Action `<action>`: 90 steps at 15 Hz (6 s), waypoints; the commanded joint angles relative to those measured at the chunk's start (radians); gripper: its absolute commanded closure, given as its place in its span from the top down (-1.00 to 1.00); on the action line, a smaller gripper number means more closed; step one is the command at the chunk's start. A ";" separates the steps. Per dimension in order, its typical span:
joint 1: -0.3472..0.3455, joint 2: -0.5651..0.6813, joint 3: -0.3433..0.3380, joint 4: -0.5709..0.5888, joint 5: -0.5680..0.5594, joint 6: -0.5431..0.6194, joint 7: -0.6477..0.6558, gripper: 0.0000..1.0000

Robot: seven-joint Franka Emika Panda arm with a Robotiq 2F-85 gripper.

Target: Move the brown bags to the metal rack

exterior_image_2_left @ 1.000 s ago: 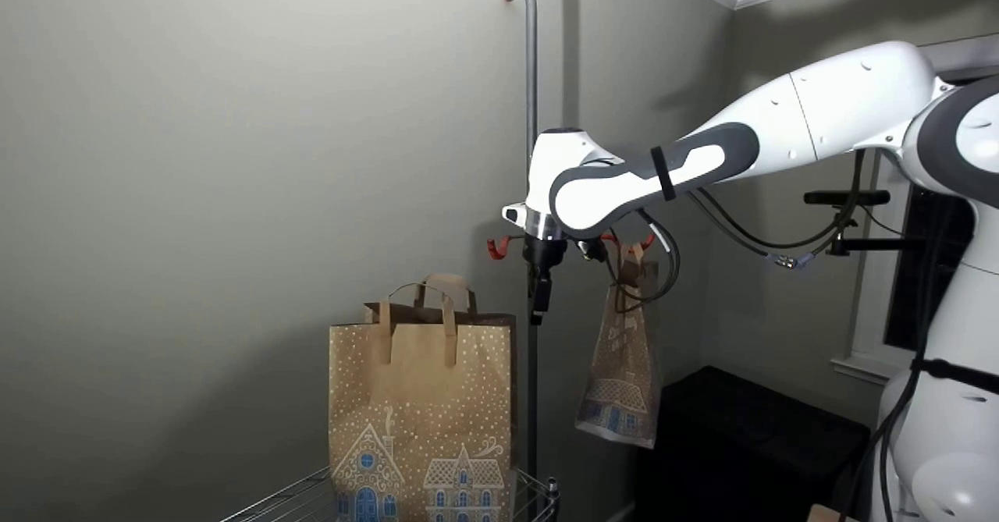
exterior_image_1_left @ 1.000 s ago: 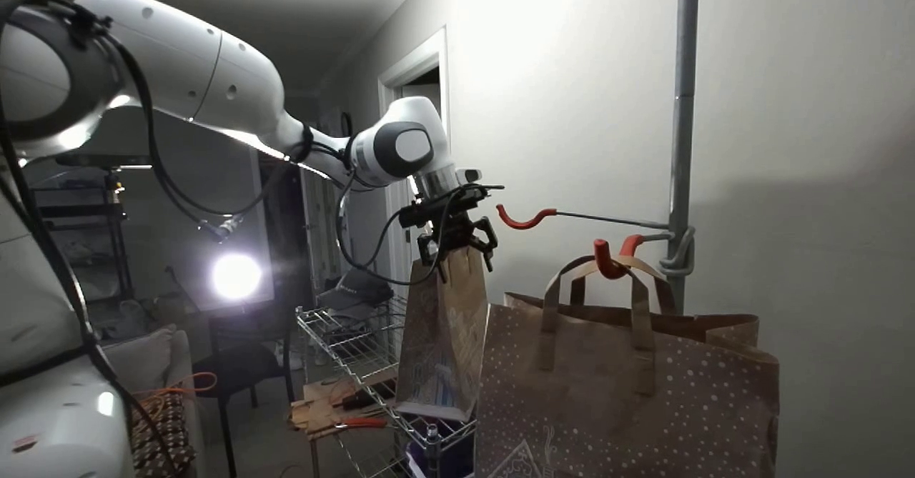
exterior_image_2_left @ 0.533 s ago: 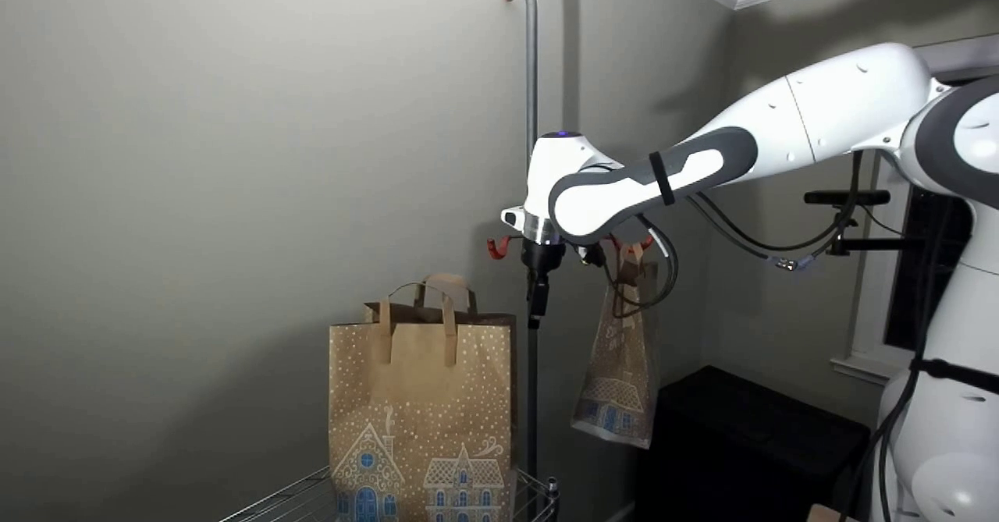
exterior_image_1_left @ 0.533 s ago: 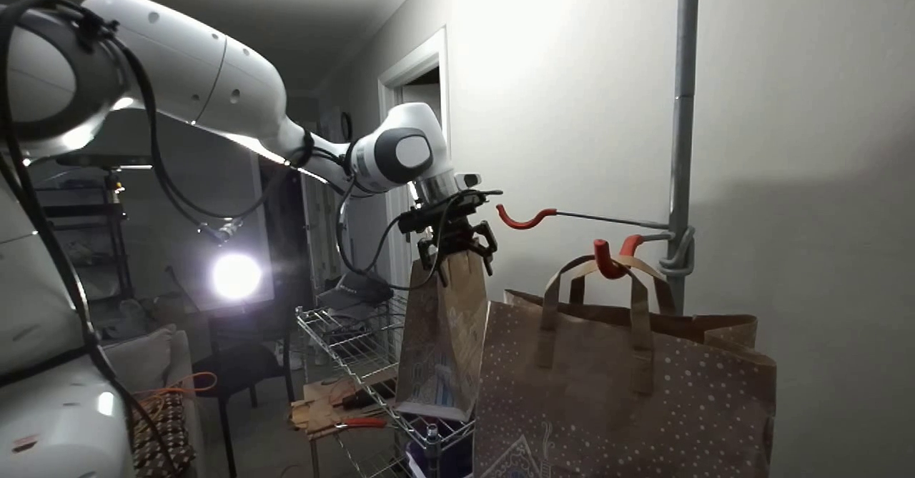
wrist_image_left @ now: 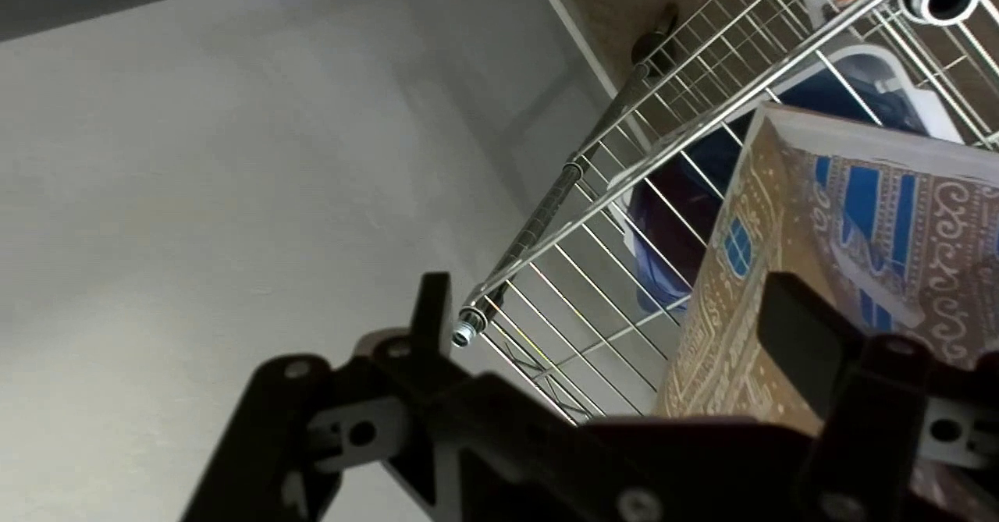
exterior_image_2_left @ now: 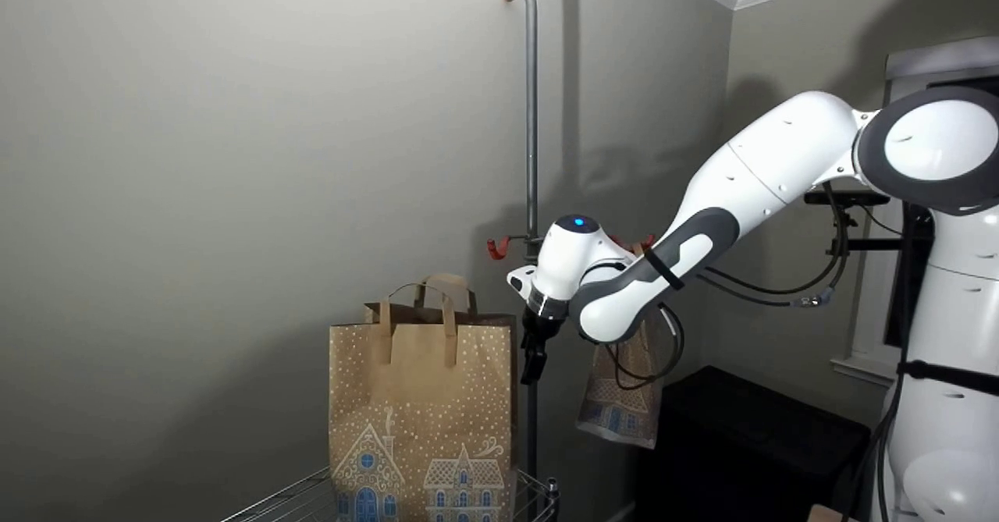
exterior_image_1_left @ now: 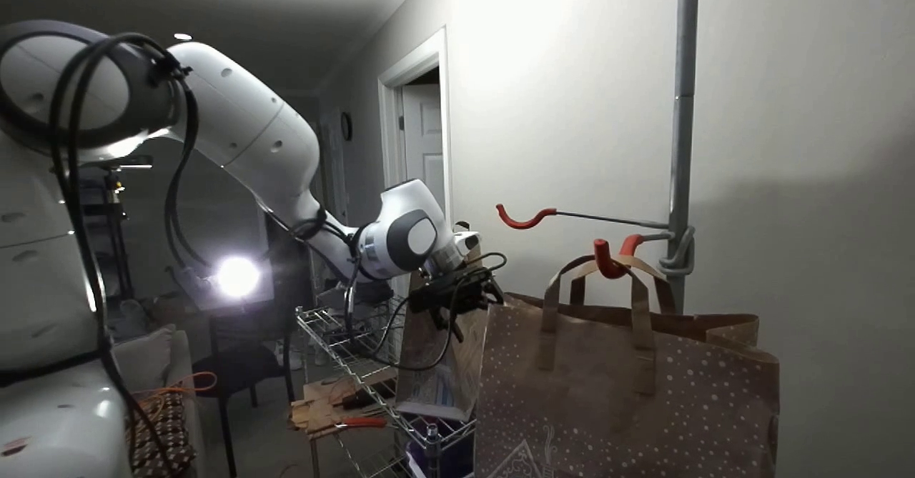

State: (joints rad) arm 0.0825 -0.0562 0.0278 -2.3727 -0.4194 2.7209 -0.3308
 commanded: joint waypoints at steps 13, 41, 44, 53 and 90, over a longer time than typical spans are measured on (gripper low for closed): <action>-0.006 0.361 0.021 0.186 -0.512 0.365 0.517 1.00; -0.151 0.369 0.287 0.189 -0.320 0.274 0.157 1.00; -0.166 0.270 0.282 0.068 -0.380 0.311 0.255 1.00; -0.219 -0.155 0.154 -0.431 -0.337 0.606 0.569 1.00; 0.094 -0.531 -0.576 -0.395 -0.519 0.548 0.712 1.00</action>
State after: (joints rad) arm 0.1766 -0.5869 -0.5480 -2.7677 -0.9384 3.2688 0.3810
